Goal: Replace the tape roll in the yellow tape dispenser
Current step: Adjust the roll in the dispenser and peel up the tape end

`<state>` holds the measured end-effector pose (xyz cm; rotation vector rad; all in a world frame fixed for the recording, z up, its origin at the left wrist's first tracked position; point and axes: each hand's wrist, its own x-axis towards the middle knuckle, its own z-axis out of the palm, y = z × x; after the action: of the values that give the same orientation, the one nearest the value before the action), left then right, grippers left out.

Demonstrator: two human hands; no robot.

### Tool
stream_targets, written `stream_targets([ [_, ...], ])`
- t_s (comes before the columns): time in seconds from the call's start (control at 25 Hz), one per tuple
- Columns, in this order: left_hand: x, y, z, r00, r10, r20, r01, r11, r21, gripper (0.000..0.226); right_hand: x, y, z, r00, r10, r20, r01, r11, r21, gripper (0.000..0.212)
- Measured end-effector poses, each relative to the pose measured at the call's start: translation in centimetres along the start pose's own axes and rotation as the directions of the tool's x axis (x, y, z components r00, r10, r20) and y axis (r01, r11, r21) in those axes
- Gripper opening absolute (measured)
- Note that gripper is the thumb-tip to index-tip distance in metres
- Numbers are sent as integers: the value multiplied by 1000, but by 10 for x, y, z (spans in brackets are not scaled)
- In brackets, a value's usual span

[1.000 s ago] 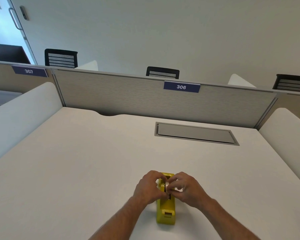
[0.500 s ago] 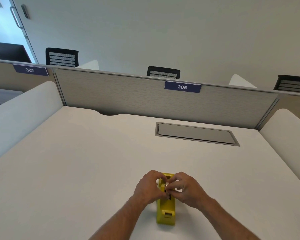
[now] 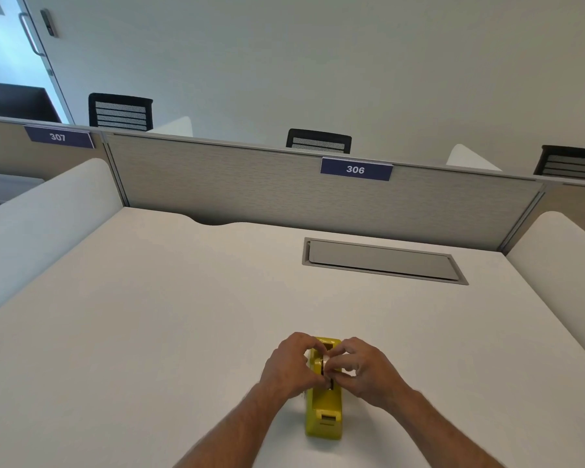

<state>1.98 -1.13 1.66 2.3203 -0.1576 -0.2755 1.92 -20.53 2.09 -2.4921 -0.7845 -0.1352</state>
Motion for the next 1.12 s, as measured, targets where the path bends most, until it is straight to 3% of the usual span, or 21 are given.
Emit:
stream_targets([
  [1.12, 0, 1, 0, 1000, -10, 12, 10, 1000, 12, 59, -14, -4, 9, 992, 18, -128, -13, 999, 40, 7],
])
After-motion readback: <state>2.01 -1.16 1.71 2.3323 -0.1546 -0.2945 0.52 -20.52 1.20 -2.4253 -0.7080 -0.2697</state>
